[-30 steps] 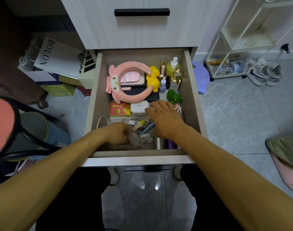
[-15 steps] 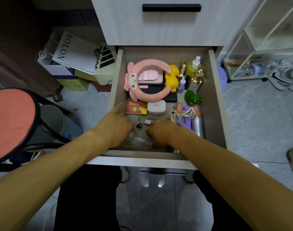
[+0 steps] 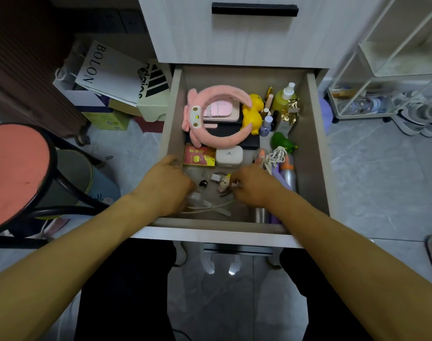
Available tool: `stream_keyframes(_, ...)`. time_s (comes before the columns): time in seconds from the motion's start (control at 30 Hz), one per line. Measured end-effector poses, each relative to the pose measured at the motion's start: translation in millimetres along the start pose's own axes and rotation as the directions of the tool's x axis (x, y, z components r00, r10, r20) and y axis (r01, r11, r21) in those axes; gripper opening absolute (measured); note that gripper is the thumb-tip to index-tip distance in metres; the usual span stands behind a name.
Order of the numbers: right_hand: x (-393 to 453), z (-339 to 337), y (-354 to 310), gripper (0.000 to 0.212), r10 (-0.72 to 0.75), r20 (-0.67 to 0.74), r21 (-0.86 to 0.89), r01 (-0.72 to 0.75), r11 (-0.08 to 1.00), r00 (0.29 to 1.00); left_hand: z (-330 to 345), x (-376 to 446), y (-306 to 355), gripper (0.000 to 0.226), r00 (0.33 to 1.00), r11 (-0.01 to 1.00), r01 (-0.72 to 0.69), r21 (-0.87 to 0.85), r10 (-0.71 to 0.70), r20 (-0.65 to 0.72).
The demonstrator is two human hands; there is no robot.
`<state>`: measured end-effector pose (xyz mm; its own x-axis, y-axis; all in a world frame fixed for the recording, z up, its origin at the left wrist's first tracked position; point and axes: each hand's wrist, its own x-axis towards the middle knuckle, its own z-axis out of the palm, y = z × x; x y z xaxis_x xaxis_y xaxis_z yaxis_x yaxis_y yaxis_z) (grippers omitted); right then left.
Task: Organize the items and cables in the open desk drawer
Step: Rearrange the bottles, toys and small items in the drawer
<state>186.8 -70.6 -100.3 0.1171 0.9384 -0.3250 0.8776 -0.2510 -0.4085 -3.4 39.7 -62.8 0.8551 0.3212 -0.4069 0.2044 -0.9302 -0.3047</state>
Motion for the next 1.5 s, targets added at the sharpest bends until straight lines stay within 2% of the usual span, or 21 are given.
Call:
stream_keyframes(0.13, -12, -6, 6, 0.018, 0.032, -0.137, 0.173, -0.008, 0.985, 0.990, -2, -5, 3, 0.035, 1.000, 0.998, 0.005, -0.066, -0.008, -0.030)
stream_keyframes(0.23, -21, -11, 6, 0.015, 0.049, -0.085, 0.168, -0.034, 0.985, 0.995, -4, -9, 3, 0.032, 0.994, 0.983, 0.014, -0.182, -0.032, -0.102)
stream_keyframes(0.3, -26, -13, 5, 0.016, 0.036, -0.017, 0.148, -0.033, 0.988, 0.999, -3, -13, 1, 0.025, 0.975, 0.965, -0.002, -0.264, -0.056, -0.213)
stream_keyframes(0.4, -25, -13, 2, 0.027, 0.021, 0.045, 0.051, -0.024, 0.998, 0.999, 2, -21, -8, 0.018, 0.927, 0.961, 0.020, -0.275, -0.121, -0.354)
stream_keyframes(0.53, -9, -8, -8, 0.023, -0.051, 0.058, 0.032, 0.049, 0.998, 0.997, 5, -28, -14, 0.028, 0.938, 0.945, 0.067, -0.319, -0.169, -0.302)
stream_keyframes(0.63, 6, -2, -24, 0.015, -0.111, 0.179, 0.053, 0.103, 0.993, 0.978, 5, -28, -13, 0.022, 0.910, 0.924, 0.098, -0.371, -0.234, -0.343)
stream_keyframes(0.73, 17, 9, -36, 0.023, -0.137, 0.252, 0.045, 0.129, 0.991, 0.958, 2, -29, -11, 0.017, 0.866, 0.895, 0.145, -0.421, -0.321, -0.384)
stream_keyframes(0.9, 33, 31, -47, 0.043, -0.161, 0.401, 0.057, 0.150, 0.987, 0.902, 11, -30, -12, 0.019, 0.842, 0.832, 0.231, -0.505, -0.430, -0.324)
stream_keyframes(1.03, 43, 44, -55, 0.044, -0.138, 0.418, 0.020, 0.143, 0.990, 0.898, 17, -30, -11, 0.023, 0.835, 0.762, 0.195, -0.618, -0.459, -0.303)
stream_keyframes(1.23, 55, 46, -69, 0.041, -0.132, 0.348, -0.043, 0.156, 0.987, 0.928, 16, -27, -14, 0.020, 0.836, 0.695, 0.169, -0.698, -0.476, -0.272)
stream_keyframes(1.37, 54, 52, -74, 0.034, -0.137, 0.343, -0.093, 0.179, 0.980, 0.929, 23, -31, -14, 0.022, 0.833, 0.672, 0.170, -0.721, -0.489, -0.259)
stream_keyframes(1.5, 46, 48, -61, 0.042, -0.061, 0.333, -0.189, 0.131, 0.973, 0.941, 20, -30, -10, 0.029, 0.845, 0.685, 0.172, -0.708, -0.472, -0.251)
